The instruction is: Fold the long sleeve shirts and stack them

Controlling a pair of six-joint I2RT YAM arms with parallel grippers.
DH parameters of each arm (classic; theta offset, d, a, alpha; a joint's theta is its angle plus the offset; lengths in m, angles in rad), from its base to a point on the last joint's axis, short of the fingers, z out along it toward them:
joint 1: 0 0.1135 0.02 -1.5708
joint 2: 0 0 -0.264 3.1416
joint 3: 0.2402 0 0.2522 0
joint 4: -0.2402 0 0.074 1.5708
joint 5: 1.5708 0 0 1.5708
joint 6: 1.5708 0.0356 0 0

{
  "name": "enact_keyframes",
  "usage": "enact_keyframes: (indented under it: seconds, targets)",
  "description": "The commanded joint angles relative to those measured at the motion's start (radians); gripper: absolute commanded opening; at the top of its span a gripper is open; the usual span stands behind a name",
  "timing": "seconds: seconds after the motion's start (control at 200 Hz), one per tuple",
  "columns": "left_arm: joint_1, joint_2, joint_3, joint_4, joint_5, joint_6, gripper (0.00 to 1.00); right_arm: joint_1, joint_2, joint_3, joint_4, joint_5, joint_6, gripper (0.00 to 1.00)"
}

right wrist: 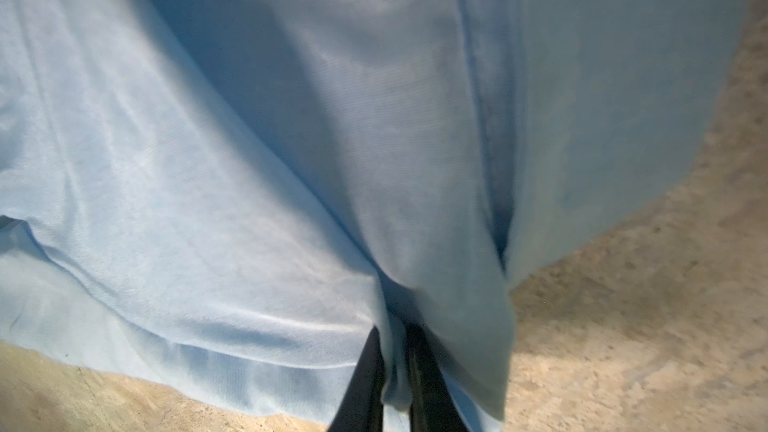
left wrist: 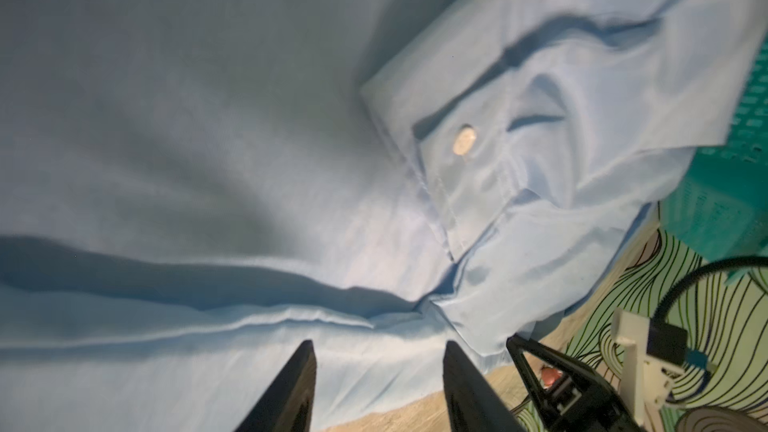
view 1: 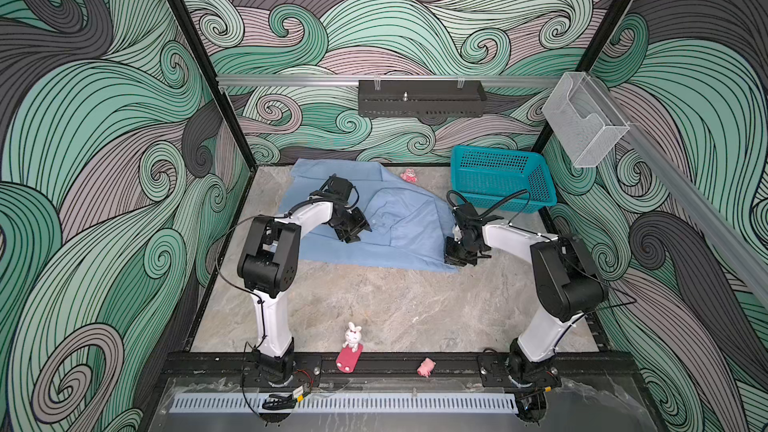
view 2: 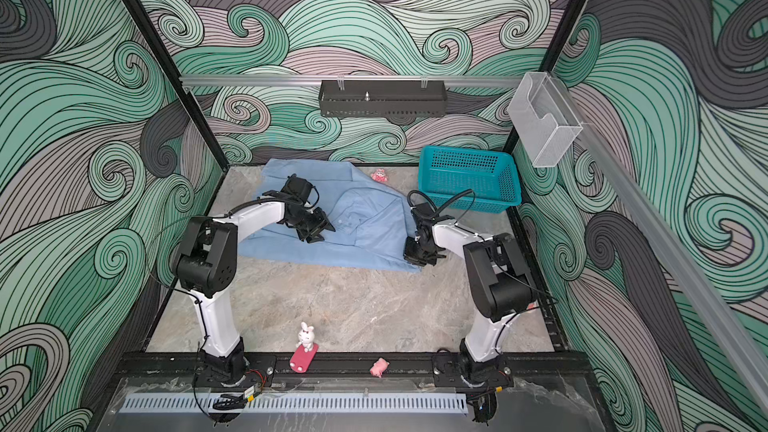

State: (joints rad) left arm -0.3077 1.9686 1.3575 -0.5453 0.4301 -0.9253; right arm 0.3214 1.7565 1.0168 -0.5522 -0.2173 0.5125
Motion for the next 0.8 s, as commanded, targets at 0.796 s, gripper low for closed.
enact_keyframes:
  seconds: [0.796]
  targets:
    - [-0.05,0.191,0.116,0.261,-0.091,-0.362,0.36,0.005,0.03,0.016,-0.025,-0.003,-0.009,0.14]
